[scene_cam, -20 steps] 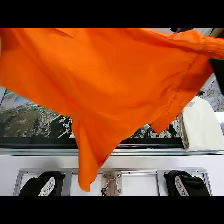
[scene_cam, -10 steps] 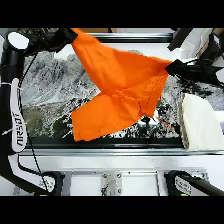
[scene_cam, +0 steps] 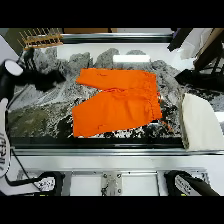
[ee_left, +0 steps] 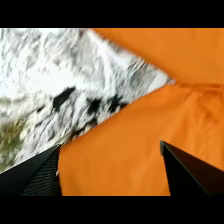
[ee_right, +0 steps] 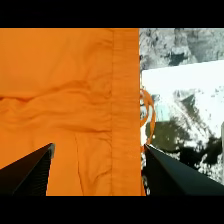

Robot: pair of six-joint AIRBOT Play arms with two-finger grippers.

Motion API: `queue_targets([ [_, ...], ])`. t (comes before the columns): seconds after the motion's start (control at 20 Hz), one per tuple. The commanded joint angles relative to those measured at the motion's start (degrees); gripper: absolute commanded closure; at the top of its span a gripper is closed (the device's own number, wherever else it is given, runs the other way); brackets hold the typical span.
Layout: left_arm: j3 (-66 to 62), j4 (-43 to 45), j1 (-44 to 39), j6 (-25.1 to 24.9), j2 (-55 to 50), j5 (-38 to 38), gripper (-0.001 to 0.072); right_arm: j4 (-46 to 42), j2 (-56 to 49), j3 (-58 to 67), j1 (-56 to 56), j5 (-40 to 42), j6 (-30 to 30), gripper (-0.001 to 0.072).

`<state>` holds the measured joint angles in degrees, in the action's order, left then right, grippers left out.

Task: Fold the clothes and pants, and hang the long-sleeved shirts on hangers.

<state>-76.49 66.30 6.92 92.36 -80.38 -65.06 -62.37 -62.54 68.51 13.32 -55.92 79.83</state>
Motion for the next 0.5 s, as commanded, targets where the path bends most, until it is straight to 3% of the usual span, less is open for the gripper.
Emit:
queue_targets([
  [0.0,24.04,2.56,-0.11,0.07,9.99,-1.60,0.0025,-0.72,6.84,-7.93,0.09,-3.08,-0.57,0.0106],
  [0.2,42.23,-2.03,-0.33,0.02,16.46,4.37,0.0025,-0.42,10.47,-12.66,0.04,-3.08,-0.52,0.0106],
  [0.45,49.09,-11.93,-0.55,-2.21,16.24,11.52,0.0025,2.64,10.62,-12.81,0.04,-2.93,-0.55,0.0106],
])
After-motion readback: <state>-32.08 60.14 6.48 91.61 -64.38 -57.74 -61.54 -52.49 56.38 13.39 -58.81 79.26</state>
